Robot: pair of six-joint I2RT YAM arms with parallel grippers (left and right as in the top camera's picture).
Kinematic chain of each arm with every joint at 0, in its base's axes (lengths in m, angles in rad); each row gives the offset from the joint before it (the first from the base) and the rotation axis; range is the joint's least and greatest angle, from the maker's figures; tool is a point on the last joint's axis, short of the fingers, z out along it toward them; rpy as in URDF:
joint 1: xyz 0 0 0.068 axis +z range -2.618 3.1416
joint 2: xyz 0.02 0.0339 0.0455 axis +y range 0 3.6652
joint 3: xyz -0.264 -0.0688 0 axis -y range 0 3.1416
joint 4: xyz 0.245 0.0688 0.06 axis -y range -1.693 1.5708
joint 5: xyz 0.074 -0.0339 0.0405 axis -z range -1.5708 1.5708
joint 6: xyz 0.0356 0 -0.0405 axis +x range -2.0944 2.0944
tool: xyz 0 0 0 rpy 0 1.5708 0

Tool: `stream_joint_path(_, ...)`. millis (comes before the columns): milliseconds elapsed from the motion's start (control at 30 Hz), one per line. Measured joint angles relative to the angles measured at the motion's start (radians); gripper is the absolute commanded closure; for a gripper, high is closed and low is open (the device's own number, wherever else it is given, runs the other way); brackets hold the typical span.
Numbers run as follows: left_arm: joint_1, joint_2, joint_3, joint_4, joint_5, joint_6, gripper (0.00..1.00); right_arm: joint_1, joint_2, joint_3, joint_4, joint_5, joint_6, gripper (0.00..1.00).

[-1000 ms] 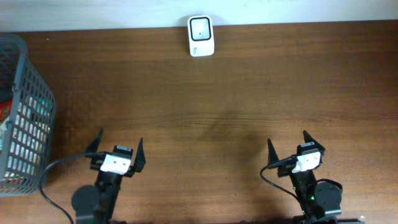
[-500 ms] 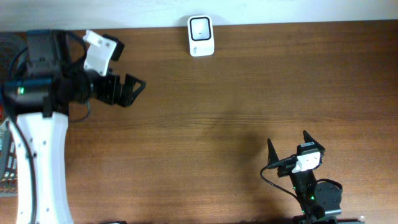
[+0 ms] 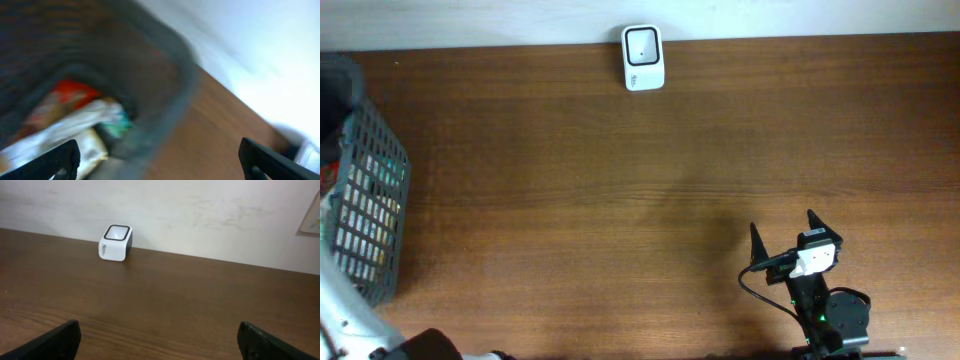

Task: Scan the item barcode
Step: 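Reach the left gripper into the grey basket and grasp the white tube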

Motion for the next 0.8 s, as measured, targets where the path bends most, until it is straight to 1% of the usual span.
stream_joint_path(67, 0.104, 0.001, 0.000, 0.000, -0.023, -0.042, 0.02, 0.000, 0.000, 0.000, 0.000, 0.000, 0.000, 0.01)
stream_joint_path(133, 0.151, 0.001, 0.000, 0.000, -0.035, -0.053, 0.00, 0.000, 0.000, 0.000, 0.000, 0.000, 0.000, 0.01)
stream_joint_path(200, 0.211, 0.003, 0.000, -0.001, -0.079, -0.051, 0.01, 0.000, 0.000, 0.000, 0.000, 0.000, -0.001, 0.01)
stream_joint_path(267, 0.224, 0.029, 0.003, -0.005, -0.102, -0.003, 0.02, 0.000, 0.000, 0.000, 0.000, 0.000, 0.000, 0.01)
stream_joint_path(367, 0.225, 0.138, 0.004, -0.008, -0.121, 0.100, 0.03, 0.000, 0.000, 0.000, 0.000, 0.000, 0.000, 0.02)
stream_joint_path(400, 0.225, 0.181, 0.004, -0.011, -0.125, 0.148, 0.04, 0.000, 0.000, 0.000, 0.000, 0.000, 0.001, 0.01)
stream_joint_path(600, 0.225, 0.363, 0.003, -0.061, -0.129, 0.378, 0.05, 0.000, 0.000, 0.000, 0.000, 0.000, 0.000, 0.01)
stream_joint_path(667, 0.225, 0.414, 0.004, -0.066, -0.129, 0.426, 0.05, 0.000, 0.000, 0.000, 0.000, 0.000, 0.000, 0.02)
stream_joint_path(800, 0.225, 0.502, 0.003, -0.070, -0.126, 0.481, 0.07, 0.000, 0.000, 0.000, 0.000, 0.000, 0.001, 0.01)
